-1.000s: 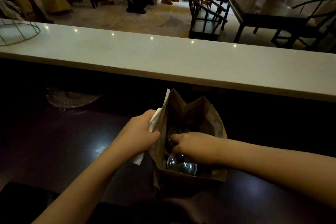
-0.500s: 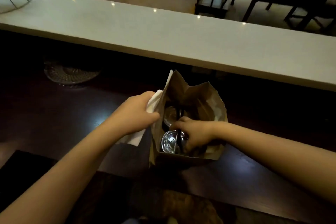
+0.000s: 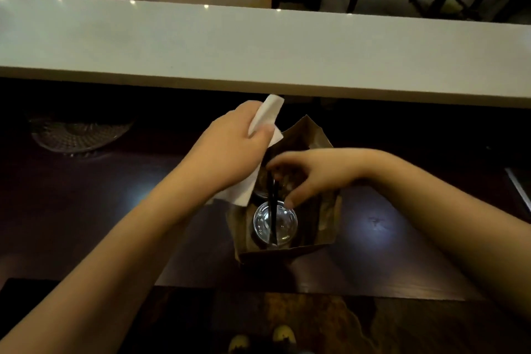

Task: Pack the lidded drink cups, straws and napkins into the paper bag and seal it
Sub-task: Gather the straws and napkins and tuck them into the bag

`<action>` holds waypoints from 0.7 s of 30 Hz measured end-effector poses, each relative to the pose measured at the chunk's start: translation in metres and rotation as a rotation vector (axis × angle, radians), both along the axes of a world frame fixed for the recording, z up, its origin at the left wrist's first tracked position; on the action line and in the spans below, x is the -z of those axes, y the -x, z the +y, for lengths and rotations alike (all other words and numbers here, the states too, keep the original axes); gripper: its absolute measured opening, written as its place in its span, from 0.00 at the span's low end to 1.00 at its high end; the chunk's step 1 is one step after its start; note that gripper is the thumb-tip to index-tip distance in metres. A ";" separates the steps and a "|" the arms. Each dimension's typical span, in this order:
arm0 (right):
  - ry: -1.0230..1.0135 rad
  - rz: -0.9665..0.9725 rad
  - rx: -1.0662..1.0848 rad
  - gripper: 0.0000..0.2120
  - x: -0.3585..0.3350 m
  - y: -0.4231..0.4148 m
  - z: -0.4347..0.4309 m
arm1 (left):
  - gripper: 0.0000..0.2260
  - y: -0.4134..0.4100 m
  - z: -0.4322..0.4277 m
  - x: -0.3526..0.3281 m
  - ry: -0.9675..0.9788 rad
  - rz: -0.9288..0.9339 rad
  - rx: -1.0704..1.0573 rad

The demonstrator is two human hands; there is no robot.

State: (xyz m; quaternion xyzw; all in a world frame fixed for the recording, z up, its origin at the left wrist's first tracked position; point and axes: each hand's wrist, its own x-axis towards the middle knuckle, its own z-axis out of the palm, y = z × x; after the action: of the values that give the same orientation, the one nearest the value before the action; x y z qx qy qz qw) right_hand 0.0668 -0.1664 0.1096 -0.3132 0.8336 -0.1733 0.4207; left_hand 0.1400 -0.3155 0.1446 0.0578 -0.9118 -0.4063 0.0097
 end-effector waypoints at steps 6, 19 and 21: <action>0.475 -0.335 0.319 0.17 -0.047 0.002 0.014 | 0.13 0.014 0.018 0.002 -0.495 -0.084 0.022; 0.174 0.234 0.342 0.11 -0.014 -0.011 0.001 | 0.36 -0.019 -0.003 0.043 0.227 0.023 -0.212; 0.055 0.281 0.236 0.07 -0.003 -0.017 -0.006 | 0.38 -0.027 -0.007 0.055 0.201 -0.146 -0.200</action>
State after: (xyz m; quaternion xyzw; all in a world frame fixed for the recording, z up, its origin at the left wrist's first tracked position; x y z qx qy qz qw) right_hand 0.0834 -0.1723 0.1129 -0.2460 0.9100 -0.1988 0.2682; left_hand 0.1667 -0.3227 0.0899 0.1765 -0.9358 -0.3050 -0.0105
